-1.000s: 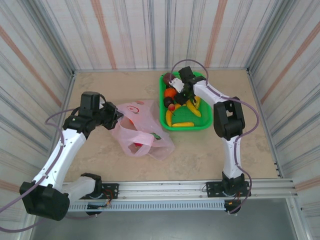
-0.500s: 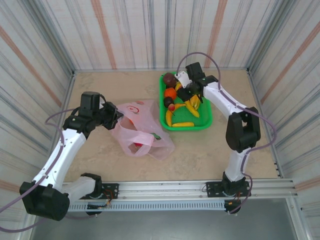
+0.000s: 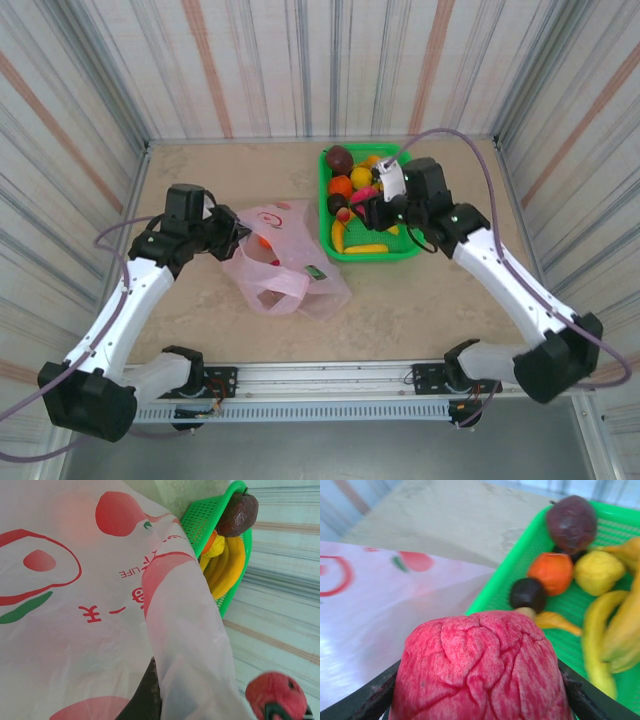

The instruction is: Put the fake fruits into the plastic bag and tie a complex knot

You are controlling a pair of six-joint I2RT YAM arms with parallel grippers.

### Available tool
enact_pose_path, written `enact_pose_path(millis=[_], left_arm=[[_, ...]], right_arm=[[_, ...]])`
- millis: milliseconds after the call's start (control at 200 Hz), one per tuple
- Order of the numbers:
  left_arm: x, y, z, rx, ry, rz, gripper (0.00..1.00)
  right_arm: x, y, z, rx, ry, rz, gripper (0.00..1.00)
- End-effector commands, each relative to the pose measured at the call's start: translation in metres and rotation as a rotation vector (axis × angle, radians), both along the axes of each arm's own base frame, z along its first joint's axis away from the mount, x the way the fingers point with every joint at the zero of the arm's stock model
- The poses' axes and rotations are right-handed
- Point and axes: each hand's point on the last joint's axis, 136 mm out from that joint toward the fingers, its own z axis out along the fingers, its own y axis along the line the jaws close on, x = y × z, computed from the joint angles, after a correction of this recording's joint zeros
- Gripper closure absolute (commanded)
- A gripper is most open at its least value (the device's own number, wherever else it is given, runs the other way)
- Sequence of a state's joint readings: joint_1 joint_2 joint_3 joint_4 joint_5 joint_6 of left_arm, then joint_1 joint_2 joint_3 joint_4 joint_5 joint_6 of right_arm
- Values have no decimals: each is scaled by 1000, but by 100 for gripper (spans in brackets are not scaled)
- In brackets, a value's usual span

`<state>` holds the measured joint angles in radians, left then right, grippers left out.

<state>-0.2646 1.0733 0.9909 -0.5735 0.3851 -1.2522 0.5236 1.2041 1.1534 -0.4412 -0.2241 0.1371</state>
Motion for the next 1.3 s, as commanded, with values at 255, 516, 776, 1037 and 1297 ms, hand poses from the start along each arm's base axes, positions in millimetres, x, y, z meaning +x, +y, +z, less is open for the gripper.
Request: enact_pose_path(millis=[255, 516, 776, 1037, 1297], left_arm=[[-2, -7, 5, 6, -36, -30, 100], [-10, -12, 1, 5, -34, -45, 100], [-16, -19, 0, -2, -38, -65, 100], [-16, -8, 6, 6, -62, -31, 100], [-17, 0, 3, -1, -46, -13, 100]], right_arm=[[-104, 58, 21, 293, 93, 129, 46], [-120, 131, -8, 273, 123, 245, 47], [-113, 186, -33, 263, 147, 288, 47], [-92, 224, -62, 295, 124, 252, 47], [-73, 260, -86, 336, 136, 229, 46]])
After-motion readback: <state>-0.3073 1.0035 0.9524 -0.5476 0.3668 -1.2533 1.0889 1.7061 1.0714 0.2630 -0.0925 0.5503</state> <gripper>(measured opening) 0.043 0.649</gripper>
